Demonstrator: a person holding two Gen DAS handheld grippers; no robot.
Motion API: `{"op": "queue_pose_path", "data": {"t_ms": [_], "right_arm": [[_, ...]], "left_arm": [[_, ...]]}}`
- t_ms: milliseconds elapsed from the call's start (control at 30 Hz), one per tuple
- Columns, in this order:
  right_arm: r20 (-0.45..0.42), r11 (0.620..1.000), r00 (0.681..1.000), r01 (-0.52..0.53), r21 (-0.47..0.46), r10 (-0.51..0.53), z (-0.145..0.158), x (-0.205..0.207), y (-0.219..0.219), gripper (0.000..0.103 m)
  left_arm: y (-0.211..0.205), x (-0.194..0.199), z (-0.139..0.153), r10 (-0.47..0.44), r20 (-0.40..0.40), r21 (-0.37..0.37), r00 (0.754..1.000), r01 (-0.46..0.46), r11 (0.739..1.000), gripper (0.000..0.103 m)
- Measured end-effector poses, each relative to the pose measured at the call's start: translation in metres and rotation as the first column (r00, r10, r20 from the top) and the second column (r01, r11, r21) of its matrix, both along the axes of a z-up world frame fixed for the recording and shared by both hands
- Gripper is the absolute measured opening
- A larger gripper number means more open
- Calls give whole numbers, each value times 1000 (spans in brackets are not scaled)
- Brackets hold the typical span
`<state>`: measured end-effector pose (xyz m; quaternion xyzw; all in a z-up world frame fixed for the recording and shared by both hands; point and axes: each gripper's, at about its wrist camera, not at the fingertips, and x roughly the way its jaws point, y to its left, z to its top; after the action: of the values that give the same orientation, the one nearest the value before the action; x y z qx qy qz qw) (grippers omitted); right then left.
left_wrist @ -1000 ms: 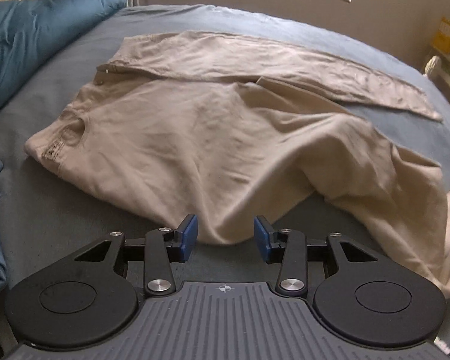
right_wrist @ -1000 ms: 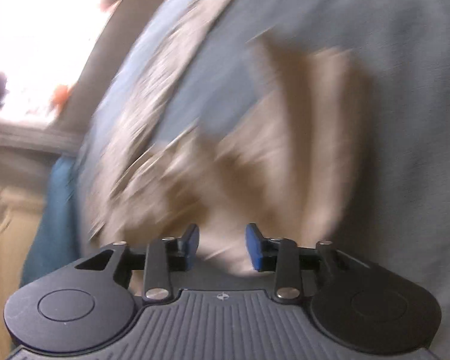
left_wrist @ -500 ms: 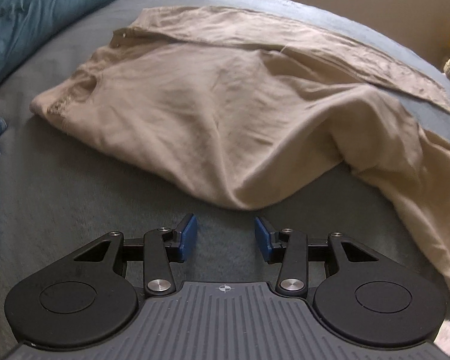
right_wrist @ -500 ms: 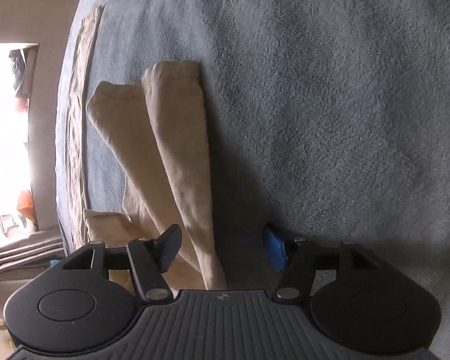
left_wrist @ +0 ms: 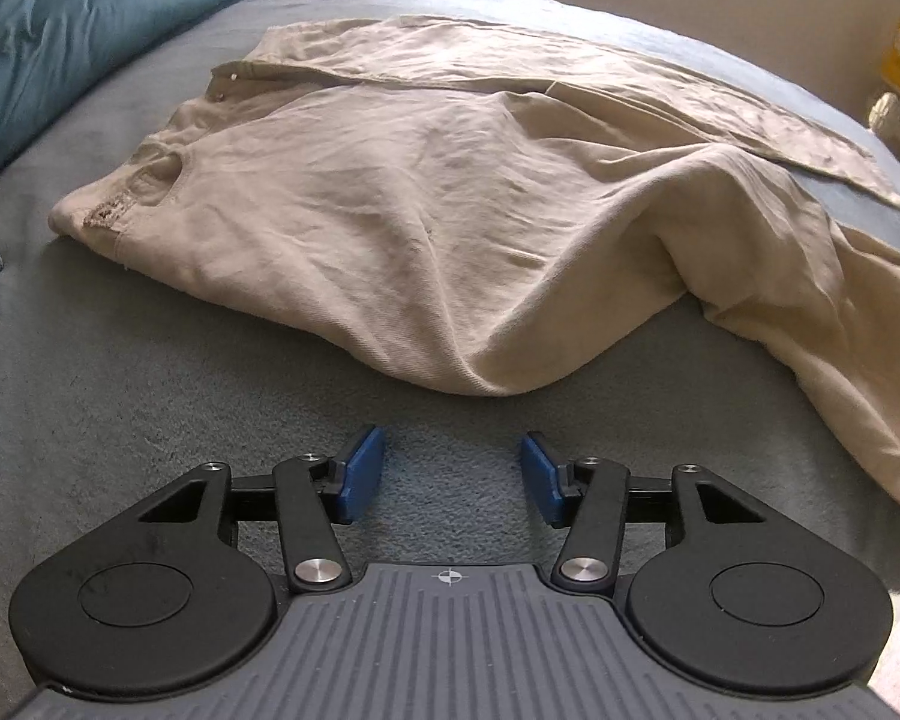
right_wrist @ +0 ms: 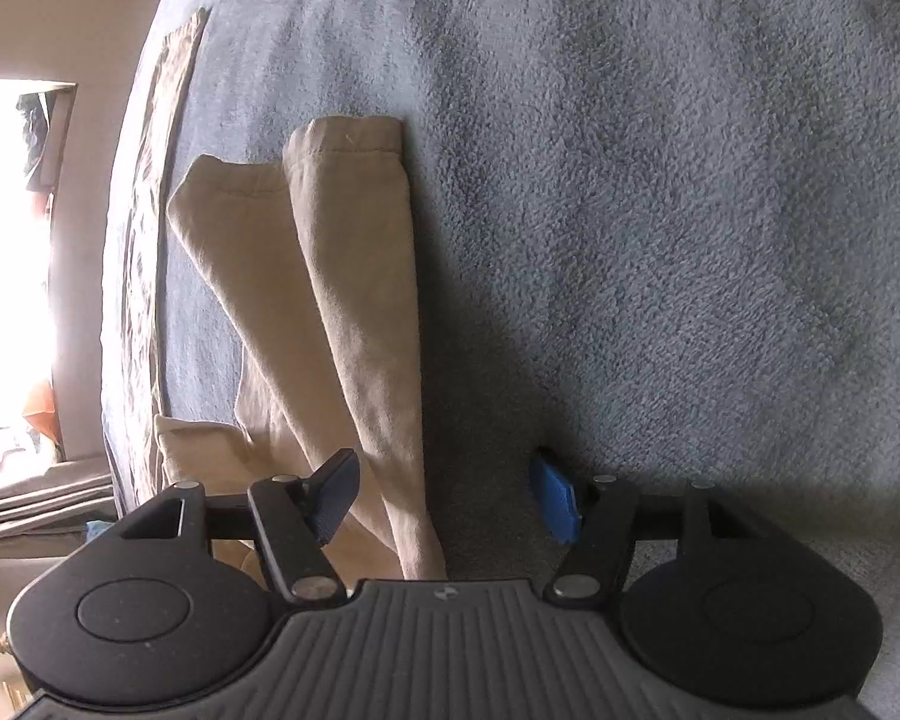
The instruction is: Fold clothes
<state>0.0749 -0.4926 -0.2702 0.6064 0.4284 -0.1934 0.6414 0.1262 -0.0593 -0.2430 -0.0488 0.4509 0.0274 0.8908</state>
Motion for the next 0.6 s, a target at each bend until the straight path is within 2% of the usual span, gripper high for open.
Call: {"op": "queue_pose_path", "data": {"t_ms": [267, 400, 467, 533, 600], "right_arm": [[-9, 997, 999, -46, -68, 46, 11, 15, 9, 65], [13, 997, 999, -38, -71, 39, 11, 23, 10, 58], [27, 995, 998, -58, -85, 60, 11, 30, 10, 50], [24, 991, 996, -82, -102, 85, 12, 29, 10, 37], [23, 990, 995, -93, -109, 96, 12, 32, 8, 10]], "left_arm": [[-2, -1, 0, -12, 15, 24, 1000, 12, 1000, 52], [-6, -3, 1, -25, 31, 48, 999, 24, 999, 52], [-9, -5, 2, -39, 42, 70, 998, 36, 997, 52], [-12, -6, 4, -63, 47, 85, 997, 58, 995, 52], [-15, -8, 7, -86, 56, 87, 995, 80, 993, 52]]}}
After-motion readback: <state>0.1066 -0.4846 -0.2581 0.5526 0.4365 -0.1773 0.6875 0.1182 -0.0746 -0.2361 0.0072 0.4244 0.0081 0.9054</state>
